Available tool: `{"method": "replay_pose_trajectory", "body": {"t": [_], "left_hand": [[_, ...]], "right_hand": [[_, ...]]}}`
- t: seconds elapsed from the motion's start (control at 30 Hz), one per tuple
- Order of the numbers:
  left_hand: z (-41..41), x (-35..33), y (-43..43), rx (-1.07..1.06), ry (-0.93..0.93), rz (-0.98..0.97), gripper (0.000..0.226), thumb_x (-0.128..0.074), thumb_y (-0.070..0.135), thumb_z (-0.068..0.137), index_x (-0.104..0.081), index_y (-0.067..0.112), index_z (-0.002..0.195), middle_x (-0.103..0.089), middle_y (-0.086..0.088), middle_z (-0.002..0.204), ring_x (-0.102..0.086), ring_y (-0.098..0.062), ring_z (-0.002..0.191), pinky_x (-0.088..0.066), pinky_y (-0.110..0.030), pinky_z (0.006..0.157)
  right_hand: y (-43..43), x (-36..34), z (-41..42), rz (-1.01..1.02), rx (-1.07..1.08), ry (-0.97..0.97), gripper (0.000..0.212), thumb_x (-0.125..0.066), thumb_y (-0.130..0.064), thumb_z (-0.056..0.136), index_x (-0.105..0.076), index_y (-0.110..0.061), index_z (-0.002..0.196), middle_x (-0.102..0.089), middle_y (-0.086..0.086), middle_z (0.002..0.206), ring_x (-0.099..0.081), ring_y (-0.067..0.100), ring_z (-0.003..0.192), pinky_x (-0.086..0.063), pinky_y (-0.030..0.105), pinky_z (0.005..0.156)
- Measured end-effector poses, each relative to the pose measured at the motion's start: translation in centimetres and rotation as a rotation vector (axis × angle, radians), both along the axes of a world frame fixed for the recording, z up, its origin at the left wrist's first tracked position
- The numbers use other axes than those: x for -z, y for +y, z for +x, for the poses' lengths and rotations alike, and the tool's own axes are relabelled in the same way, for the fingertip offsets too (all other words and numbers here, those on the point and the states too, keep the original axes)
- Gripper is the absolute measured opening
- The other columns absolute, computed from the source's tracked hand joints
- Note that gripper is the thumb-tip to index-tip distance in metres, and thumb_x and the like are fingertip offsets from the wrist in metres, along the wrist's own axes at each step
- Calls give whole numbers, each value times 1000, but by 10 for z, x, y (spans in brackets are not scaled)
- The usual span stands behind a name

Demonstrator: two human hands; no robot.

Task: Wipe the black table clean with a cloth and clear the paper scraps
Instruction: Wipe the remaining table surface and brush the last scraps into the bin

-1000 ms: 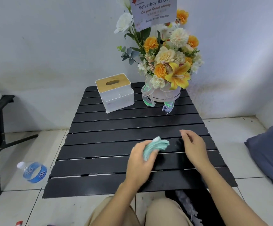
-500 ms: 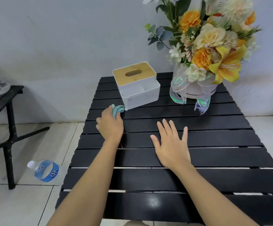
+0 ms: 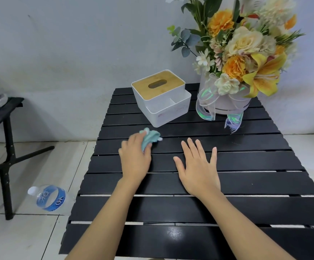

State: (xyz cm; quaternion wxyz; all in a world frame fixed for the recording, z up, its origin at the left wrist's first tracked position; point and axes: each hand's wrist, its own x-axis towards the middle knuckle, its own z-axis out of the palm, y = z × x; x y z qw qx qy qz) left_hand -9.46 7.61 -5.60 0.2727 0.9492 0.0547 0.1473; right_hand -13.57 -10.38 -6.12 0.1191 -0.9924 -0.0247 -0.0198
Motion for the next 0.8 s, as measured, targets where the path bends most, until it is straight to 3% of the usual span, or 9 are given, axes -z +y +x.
{"method": "replay_pose_trajectory", "body": {"t": [0.1,0.2,0.37,0.47,0.53,0.6,0.67,0.73,0.8], "left_hand": [[-9,-2,3,116,43,-170,36,-60,32,90,-58,36,126,-59,13,125,-50,-19,108,-38,-38,98],[0,-6,2,45,8,-276,37,-57,35,91,-57,33,128,-59,9,121,-51,-19,111,-40,-43,100],[1,-6,-38,-247,82,45,45,-55,31,93,-48,22,136,-54,-8,124,-48,-32,101,-38,-43,84],[-23,-3,-65,46,40,103,42,-55,33,93,-51,25,134,-56,-4,123,-48,-31,102,-35,-40,85],[-25,-12,-58,131,60,14,39,-53,36,95,-52,32,134,-56,2,126,-45,-27,111,-31,-38,91],[-12,-19,-35,-48,39,-13,38,-52,37,94,-55,30,131,-60,0,124,-44,-29,117,-30,-41,95],[0,-20,-12,-172,34,157,38,-51,38,94,-57,23,129,-63,-4,119,-44,-31,116,-32,-44,95],[4,-14,-7,-138,30,283,39,-51,36,94,-58,16,126,-64,-10,112,-49,-33,104,-37,-43,86],[2,-8,-20,-137,46,256,40,-53,32,94,-54,13,128,-59,-14,109,-51,-33,95,-40,-43,81]], "right_hand": [[0,0,0,-4,-2,1,68,-4,-55,95,-16,-24,155,-9,-5,163,-1,17,150,5,57,117],[0,-1,-1,18,-7,-6,68,-7,-55,96,-19,-23,154,-13,-4,162,-4,17,150,4,58,117],[-7,-6,1,146,-32,32,57,-25,-49,101,-23,-23,153,-12,-6,162,0,13,150,12,49,117],[-24,-13,-1,469,-33,-8,49,-47,-29,100,-37,-21,147,-24,-3,159,-9,14,149,7,39,119],[-49,-17,-9,548,-3,-53,47,-53,-21,97,-43,-21,143,-29,-3,157,-14,15,148,1,39,119],[-87,-21,-19,495,65,-94,46,-53,-21,97,-45,-21,142,-34,-1,155,-17,17,148,-2,44,120],[-129,-22,-28,388,143,-69,46,-50,-27,98,-43,-20,143,-34,2,155,-17,19,148,-4,49,121],[-163,-18,-38,194,172,15,54,-40,-42,99,-35,-20,148,-28,1,158,-13,21,149,-2,50,120],[-177,-12,-44,43,172,60,64,-21,-58,98,-26,-22,152,-20,-3,161,-9,20,150,-2,48,120]]}}
